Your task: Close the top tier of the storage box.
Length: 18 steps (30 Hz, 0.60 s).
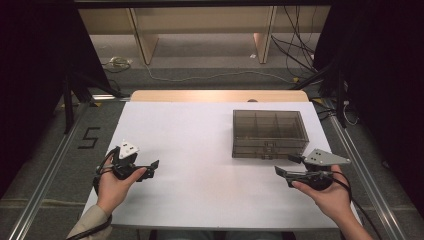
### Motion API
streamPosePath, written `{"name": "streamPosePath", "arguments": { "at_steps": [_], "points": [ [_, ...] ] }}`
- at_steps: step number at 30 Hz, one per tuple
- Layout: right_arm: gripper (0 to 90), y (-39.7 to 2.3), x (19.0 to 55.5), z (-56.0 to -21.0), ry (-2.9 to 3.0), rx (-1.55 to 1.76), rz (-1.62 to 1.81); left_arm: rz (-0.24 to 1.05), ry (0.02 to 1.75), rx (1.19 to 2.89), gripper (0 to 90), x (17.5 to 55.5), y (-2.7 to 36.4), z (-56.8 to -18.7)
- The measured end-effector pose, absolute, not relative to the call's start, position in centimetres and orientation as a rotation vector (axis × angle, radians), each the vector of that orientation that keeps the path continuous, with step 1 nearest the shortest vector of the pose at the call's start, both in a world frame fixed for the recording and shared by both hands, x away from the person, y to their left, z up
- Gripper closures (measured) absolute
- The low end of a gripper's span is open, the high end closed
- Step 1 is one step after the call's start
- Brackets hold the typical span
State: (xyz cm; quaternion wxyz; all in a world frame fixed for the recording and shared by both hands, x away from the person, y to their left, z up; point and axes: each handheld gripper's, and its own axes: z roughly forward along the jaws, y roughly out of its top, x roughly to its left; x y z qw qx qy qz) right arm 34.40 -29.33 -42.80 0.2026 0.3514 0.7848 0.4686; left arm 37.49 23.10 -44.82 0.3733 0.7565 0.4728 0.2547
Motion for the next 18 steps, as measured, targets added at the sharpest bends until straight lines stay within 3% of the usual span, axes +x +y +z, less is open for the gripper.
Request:
{"name": "streamPosePath", "arguments": {
  "at_steps": [18],
  "points": [
    [31.6,-29.41,34.16,-42.93,2.193,0.971,1.307,0.644,1.212,1.945,8.4,37.65,23.13,-44.96]
  ]
}}
